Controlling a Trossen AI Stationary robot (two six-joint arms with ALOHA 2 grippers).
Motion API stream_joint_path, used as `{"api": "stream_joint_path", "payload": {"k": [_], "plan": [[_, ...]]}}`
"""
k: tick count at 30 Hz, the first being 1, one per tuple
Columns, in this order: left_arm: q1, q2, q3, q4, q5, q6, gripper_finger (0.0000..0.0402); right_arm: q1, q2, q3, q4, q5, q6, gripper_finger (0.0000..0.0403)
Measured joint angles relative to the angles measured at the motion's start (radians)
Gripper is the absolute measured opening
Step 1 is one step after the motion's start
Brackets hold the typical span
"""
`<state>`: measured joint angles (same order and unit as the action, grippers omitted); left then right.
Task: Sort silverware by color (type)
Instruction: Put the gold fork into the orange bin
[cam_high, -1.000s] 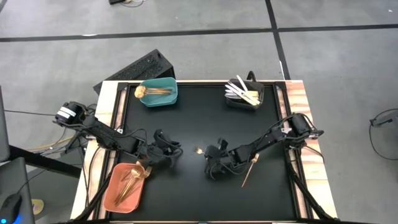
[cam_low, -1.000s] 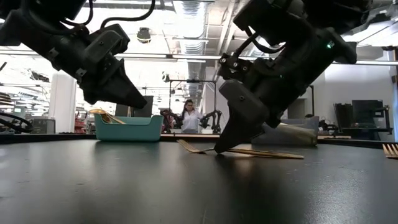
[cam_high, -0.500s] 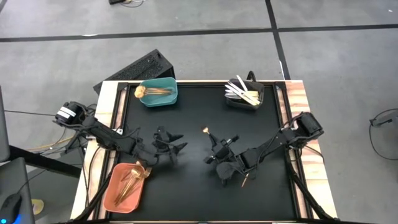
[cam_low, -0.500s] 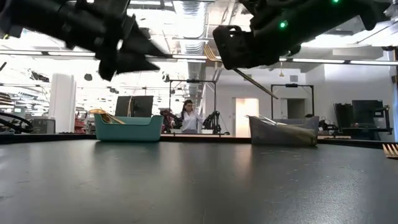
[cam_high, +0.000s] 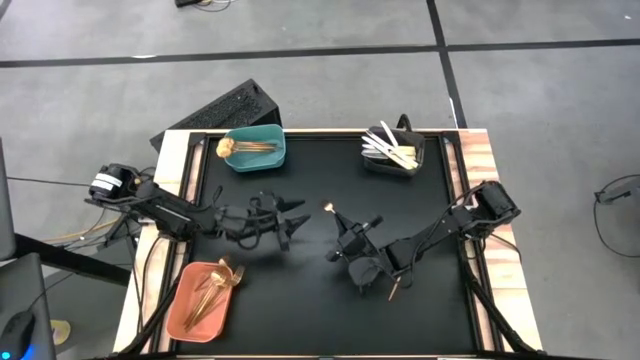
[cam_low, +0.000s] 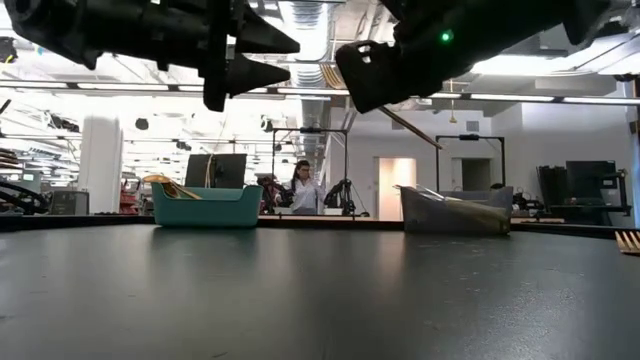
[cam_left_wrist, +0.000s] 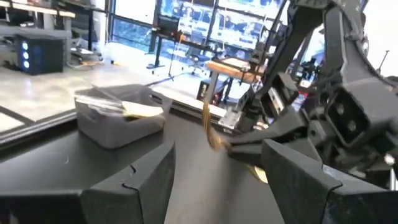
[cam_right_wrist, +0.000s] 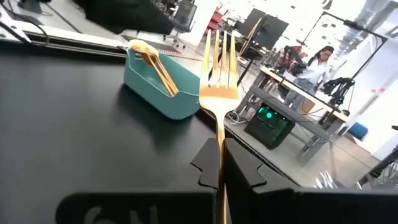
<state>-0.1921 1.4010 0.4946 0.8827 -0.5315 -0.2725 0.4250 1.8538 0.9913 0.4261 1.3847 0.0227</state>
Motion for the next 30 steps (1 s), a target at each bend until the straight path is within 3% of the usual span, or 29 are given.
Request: {"api": "stream_joint_path", "payload": {"k": [7, 13, 22, 30], "plan": [[0.031, 0.000, 0.000, 0.037, 0.044, 0.017, 0.0224, -0.021, 0.000, 0.000, 0.095, -0.032, -0.116, 0.0030], [0.041, 0.000, 0.001, 0.068, 0.083, 0.037, 0.0224, -0.038, 0.000, 0.000, 0.172, -0.148, -0.163, 0.0029], [0.049, 0.000, 0.001, 0.057, 0.081, 0.052, 0.0223, -0.042, 0.000, 0.000, 0.215, -0.155, -0.211, 0.0029], [0.094, 0.000, 0.002, 0.053, 0.089, 0.052, 0.0171, -0.042, 0.000, 0.000, 0.227, -0.157, -0.236, 0.0030]]}}
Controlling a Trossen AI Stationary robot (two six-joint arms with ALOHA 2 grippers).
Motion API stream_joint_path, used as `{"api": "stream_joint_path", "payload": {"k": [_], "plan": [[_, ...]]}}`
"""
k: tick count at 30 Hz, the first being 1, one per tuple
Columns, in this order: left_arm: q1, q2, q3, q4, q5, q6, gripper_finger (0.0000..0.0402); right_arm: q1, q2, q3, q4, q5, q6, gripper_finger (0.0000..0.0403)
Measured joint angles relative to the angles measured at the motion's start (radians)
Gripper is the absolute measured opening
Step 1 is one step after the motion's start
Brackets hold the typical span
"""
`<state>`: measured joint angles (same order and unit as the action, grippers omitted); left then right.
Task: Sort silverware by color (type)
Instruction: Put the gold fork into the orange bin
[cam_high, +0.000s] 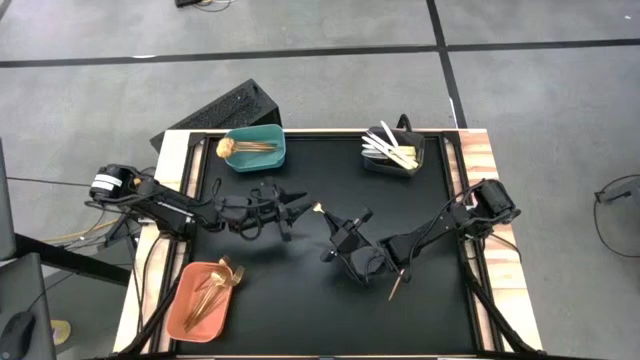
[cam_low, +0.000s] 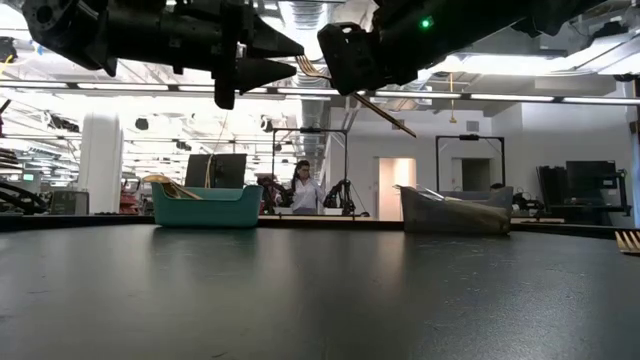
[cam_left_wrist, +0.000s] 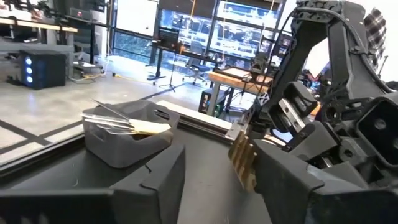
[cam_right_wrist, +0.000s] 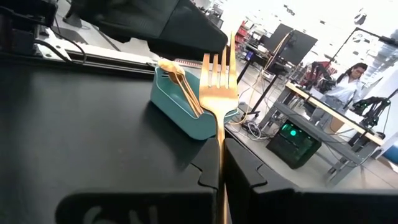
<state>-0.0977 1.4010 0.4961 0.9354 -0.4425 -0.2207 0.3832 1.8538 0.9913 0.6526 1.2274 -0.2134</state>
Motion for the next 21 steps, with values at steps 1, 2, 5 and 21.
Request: {"api": "stream_joint_path", "payload": {"k": [1, 2, 5, 21], "plan": [[0.005, 0.000, 0.000, 0.000, 0.007, 0.000, 0.0163, 0.000, 0.000, 0.000, 0.000, 0.000, -0.005, 0.0030], [0.009, 0.000, 0.000, 0.000, 0.017, 0.000, 0.0156, 0.000, 0.000, 0.000, 0.000, 0.000, -0.005, 0.0030], [0.020, 0.000, 0.000, 0.000, 0.045, 0.000, 0.0135, 0.000, 0.000, 0.000, 0.000, -0.001, -0.006, 0.0030], [0.047, -0.001, 0.001, -0.006, 0.120, 0.098, 0.0006, -0.027, -0.001, 0.000, 0.075, -0.096, -0.076, 0.0061]]}}
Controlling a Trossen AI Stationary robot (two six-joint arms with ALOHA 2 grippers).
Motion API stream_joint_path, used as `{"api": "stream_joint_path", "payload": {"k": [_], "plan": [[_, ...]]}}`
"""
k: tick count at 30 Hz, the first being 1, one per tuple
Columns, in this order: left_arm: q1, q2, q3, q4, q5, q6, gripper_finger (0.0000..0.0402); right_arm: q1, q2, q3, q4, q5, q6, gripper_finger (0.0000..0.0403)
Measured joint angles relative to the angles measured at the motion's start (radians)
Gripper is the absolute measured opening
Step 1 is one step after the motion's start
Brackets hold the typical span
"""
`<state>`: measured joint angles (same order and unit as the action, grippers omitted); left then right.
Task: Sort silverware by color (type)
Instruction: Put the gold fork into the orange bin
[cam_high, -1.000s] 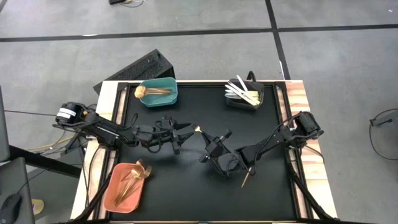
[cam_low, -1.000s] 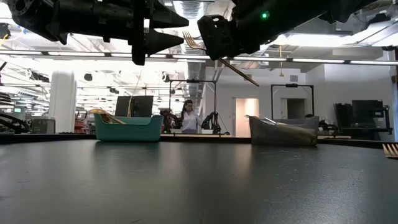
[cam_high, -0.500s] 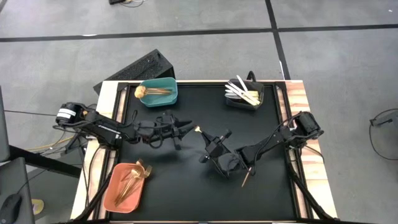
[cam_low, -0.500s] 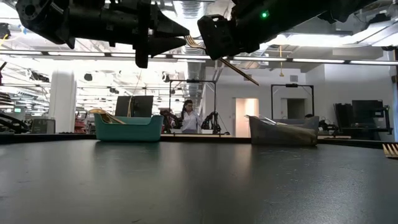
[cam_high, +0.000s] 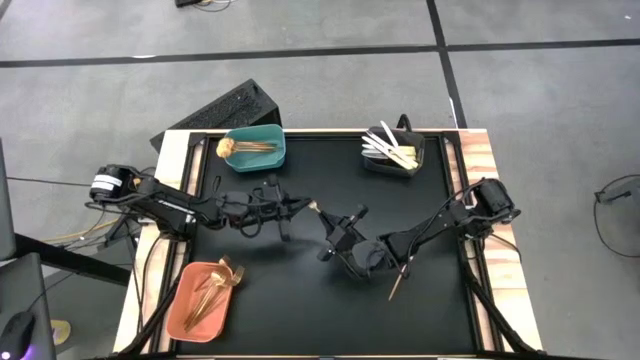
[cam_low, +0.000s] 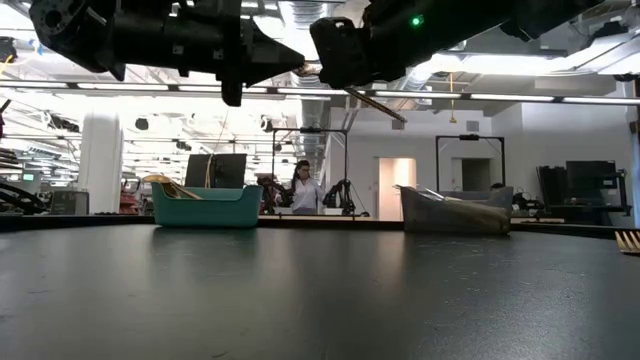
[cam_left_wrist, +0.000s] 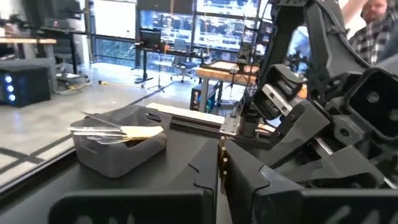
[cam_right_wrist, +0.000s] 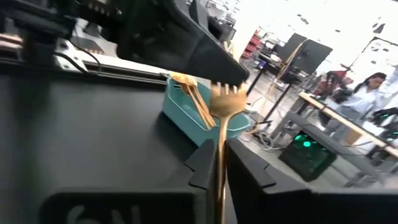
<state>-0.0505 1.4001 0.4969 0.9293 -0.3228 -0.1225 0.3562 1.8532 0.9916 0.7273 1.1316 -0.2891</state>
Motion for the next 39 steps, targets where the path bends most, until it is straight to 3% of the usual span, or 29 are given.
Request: {"api": "stream_joint_path", "payload": {"k": [4, 7, 10, 14, 18, 21, 25, 32, 39], "plan": [[0.000, -0.081, 0.006, -0.189, 0.032, 0.019, 0.0001, 0.017, -0.002, 0.000, 0.000, 0.051, -0.003, 0.0102], [0.000, -0.218, 0.082, -0.651, 0.029, 0.016, 0.0000, 0.057, -0.025, 0.000, 0.000, 0.167, -0.020, 0.0129], [-0.014, -0.339, 0.240, -1.199, 0.041, -0.021, 0.0000, 0.090, -0.060, 0.000, -0.009, 0.226, -0.050, 0.0147], [-0.054, -0.398, 0.507, -1.745, 0.223, -0.113, 0.0000, 0.103, -0.096, 0.001, -0.026, 0.228, -0.049, 0.0154], [-0.098, -0.380, 0.749, -2.080, 0.412, -0.200, 0.0000, 0.097, -0.127, 0.001, -0.035, 0.213, -0.029, 0.0151], [-0.154, -0.356, 0.836, -2.218, 0.432, -0.243, 0.0000, 0.085, -0.136, 0.001, -0.091, 0.176, 0.051, 0.0149], [-0.259, -0.330, 0.797, -2.280, 0.417, -0.339, 0.0000, 0.079, -0.136, 0.000, -0.215, 0.148, 0.200, 0.0148], [-0.440, -0.257, 0.573, -2.108, 0.405, -0.425, 0.0001, 0.121, -0.151, 0.000, -0.525, 0.138, 0.521, 0.0157], [-0.509, -0.195, 0.482, -2.057, 0.407, -0.559, 0.0033, 0.142, -0.248, 0.000, -0.766, -0.062, 0.724, 0.0182]]}}
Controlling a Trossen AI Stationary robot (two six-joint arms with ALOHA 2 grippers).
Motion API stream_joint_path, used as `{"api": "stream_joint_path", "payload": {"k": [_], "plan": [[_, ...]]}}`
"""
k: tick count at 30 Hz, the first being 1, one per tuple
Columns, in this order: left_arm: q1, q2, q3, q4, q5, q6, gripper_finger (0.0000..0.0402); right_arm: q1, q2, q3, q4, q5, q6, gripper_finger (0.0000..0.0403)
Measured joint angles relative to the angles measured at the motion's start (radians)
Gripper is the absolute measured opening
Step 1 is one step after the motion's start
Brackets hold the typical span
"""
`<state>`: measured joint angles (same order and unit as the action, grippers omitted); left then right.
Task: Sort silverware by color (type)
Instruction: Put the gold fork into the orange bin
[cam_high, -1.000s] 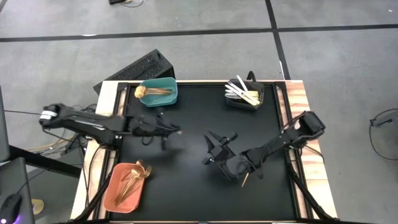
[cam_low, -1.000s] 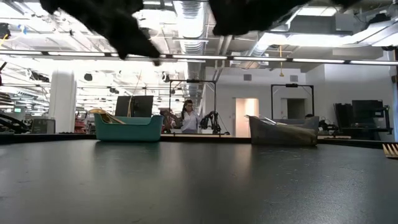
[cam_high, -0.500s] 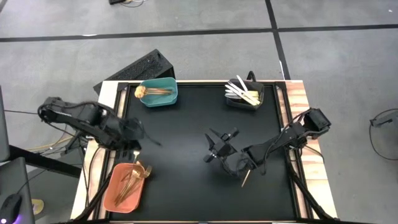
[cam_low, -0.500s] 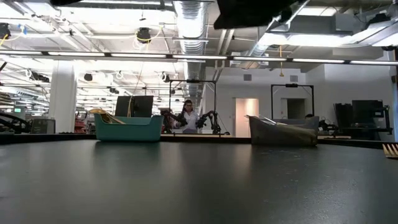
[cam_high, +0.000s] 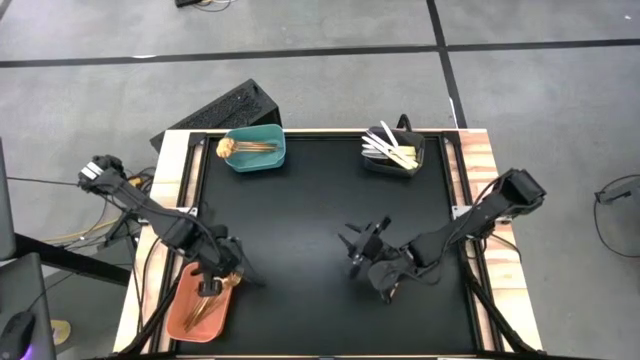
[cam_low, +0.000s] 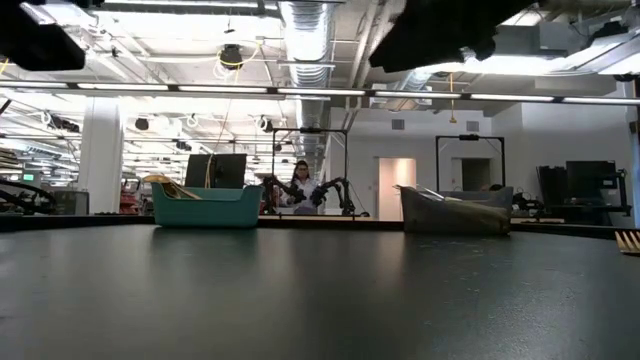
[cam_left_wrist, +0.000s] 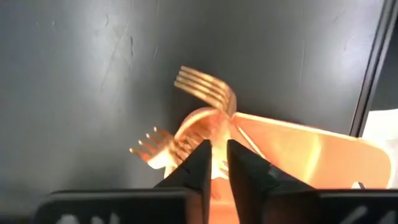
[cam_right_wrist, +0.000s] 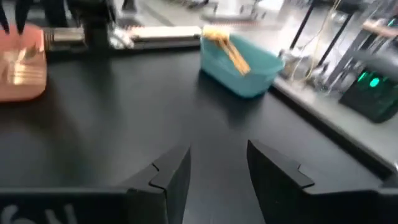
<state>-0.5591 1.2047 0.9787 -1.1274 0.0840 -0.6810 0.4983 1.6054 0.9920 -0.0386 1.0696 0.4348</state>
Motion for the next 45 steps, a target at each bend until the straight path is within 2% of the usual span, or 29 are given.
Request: {"api": "stream_joint_path", "payload": {"k": [6, 9, 11, 14, 17, 19, 21, 24, 27, 30, 33, 40, 45], "plan": [[-0.010, 0.007, 0.019, 0.006, -0.019, -0.044, 0.0107, -0.001, -0.092, 0.000, -0.360, -0.102, 0.208, 0.0204], [-0.010, 0.006, 0.048, -0.019, -0.095, -0.049, 0.0143, -0.001, -0.141, 0.000, -0.561, -0.254, 0.359, 0.0206], [-0.007, 0.006, 0.069, -0.015, -0.193, -0.044, 0.0161, -0.002, -0.167, 0.000, -0.677, -0.385, 0.457, 0.0205], [-0.006, 0.006, 0.087, 0.047, -0.416, -0.006, 0.0177, -0.003, -0.189, 0.000, -0.818, -0.519, 0.613, 0.0200], [-0.006, 0.006, 0.080, 0.207, -0.636, 0.085, 0.0180, 0.000, -0.195, 0.000, -0.937, -0.647, 0.722, 0.0194], [0.000, 0.007, 0.064, 0.339, -0.716, 0.155, 0.0180, 0.001, -0.193, 0.000, -1.007, -0.713, 0.736, 0.0189], [0.009, 0.022, 0.047, 0.467, -0.747, 0.223, 0.0180, 0.006, -0.178, -0.009, -1.043, -0.749, 0.701, 0.0184], [0.011, 0.052, 0.013, 0.633, -0.782, 0.313, 0.0180, 0.033, -0.143, -0.037, -1.010, -0.767, 0.492, 0.0172], [0.011, 0.101, -0.017, 0.758, -0.816, 0.399, 0.0180, 0.066, -0.102, -0.065, -0.961, -0.827, 0.281, 0.0157], [0.011, 0.158, -0.018, 0.798, -0.838, 0.409, 0.0180, 0.080, -0.063, -0.078, -0.929, -0.918, 0.179, 0.0138], [0.011, 0.209, -0.018, 0.799, -0.840, 0.409, 0.0180, 0.081, -0.026, -0.078, -0.900, -0.966, 0.111, 0.0121], [0.011, 0.286, -0.018, 0.801, -0.833, 0.377, 0.0180, 0.084, 0.077, -0.073, -0.837, -0.954, -0.094, 0.0116], [0.013, 0.287, -0.017, 0.806, -0.838, 0.363, 0.0180, 0.076, 0.140, -0.069, -0.840, -0.932, -0.123, 0.0120]]}}
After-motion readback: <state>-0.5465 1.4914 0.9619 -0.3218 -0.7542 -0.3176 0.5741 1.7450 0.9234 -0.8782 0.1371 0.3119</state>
